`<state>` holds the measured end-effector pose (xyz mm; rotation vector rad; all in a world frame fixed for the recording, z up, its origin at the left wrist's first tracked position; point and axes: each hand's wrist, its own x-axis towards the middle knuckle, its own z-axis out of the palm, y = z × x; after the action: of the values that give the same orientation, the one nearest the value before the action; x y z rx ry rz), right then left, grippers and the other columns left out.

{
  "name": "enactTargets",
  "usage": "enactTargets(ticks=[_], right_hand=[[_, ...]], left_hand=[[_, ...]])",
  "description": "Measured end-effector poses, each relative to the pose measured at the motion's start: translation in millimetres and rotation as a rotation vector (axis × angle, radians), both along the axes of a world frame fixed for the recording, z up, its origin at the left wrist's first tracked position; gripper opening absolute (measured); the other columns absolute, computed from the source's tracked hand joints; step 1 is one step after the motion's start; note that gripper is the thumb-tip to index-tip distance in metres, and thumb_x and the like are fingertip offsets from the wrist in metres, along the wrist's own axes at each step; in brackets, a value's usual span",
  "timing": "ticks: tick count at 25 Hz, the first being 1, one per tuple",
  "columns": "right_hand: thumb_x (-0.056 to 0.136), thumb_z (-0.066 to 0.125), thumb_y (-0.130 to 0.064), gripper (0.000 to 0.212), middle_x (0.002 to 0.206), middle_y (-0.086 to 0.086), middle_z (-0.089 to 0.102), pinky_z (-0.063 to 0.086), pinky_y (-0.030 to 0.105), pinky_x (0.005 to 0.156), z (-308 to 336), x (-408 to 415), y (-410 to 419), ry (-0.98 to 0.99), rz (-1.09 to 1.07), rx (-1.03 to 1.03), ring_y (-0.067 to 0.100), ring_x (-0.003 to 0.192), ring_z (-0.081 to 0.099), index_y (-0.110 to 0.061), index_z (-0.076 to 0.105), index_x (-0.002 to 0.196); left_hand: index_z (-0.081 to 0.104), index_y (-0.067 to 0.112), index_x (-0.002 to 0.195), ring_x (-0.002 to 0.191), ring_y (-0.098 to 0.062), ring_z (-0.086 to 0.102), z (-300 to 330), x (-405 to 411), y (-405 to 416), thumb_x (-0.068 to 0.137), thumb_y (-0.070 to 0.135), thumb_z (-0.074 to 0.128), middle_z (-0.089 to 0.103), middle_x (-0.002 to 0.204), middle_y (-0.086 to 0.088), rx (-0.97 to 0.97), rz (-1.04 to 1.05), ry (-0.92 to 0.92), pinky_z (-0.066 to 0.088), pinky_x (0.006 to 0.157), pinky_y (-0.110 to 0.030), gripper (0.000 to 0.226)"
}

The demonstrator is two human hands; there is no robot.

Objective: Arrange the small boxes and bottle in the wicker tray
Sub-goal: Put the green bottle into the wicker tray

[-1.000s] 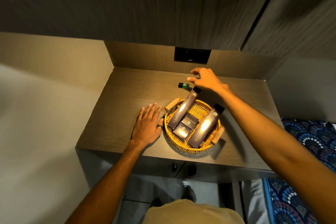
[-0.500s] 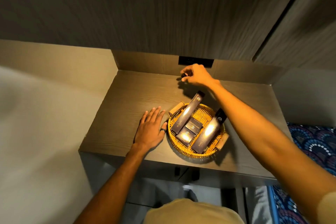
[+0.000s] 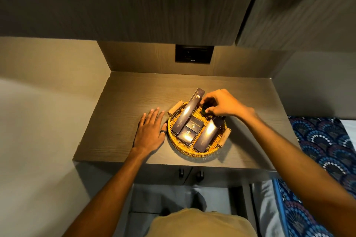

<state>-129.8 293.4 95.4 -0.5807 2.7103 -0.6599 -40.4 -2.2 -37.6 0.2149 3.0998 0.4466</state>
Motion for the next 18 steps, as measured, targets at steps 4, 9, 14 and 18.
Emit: enactTargets(ticks=[4, 9, 14, 18], right_hand=[[0.085, 0.077, -0.012, 0.037, 0.126, 0.005, 0.071, 0.052, 0.032, 0.100, -17, 1, -12, -0.012, -0.007, 0.055, 0.019, 0.118, 0.065, -0.020, 0.072, 0.121], [0.084, 0.078, -0.014, 0.038, 0.126, 0.005, 0.070, 0.055, 0.038, 0.101, -16, 2, -12, -0.015, -0.004, 0.098, 0.021, 0.117, 0.065, -0.020, 0.072, 0.121], [0.085, 0.077, -0.013, 0.048, 0.130, 0.006, 0.070, 0.054, 0.038, 0.104, -2, 12, -12, -0.027, -0.010, 0.125, 0.022, 0.122, 0.065, -0.015, 0.067, 0.131], [0.091, 0.070, -0.019, 0.047, 0.141, 0.006, 0.063, 0.047, 0.039, 0.111, 18, 37, -3, 0.102, -0.161, -0.032, 0.024, 0.134, 0.056, -0.017, 0.062, 0.137]], left_hand=[[0.018, 0.024, 0.163, 0.159, -0.023, 0.006, 2, 1, 1, 0.106, 0.044, 0.030, 0.015, 0.172, -0.005, 0.004, 0.002, -0.012, -0.004, 0.126, -0.044, 0.061], [0.020, 0.023, 0.163, 0.159, -0.023, 0.006, 5, 2, 1, 0.106, 0.042, 0.034, 0.016, 0.172, -0.005, 0.026, 0.001, -0.003, -0.003, 0.127, -0.045, 0.062], [0.020, 0.021, 0.163, 0.159, -0.022, 0.005, 12, 3, 2, 0.108, 0.040, 0.034, 0.015, 0.172, -0.005, 0.038, 0.001, -0.013, -0.002, 0.128, -0.045, 0.060], [0.021, 0.024, 0.162, 0.158, -0.017, 0.006, 22, 8, 5, 0.110, 0.036, 0.026, 0.017, 0.172, -0.001, 0.232, 0.065, -0.025, 0.003, 0.129, -0.045, 0.054]])
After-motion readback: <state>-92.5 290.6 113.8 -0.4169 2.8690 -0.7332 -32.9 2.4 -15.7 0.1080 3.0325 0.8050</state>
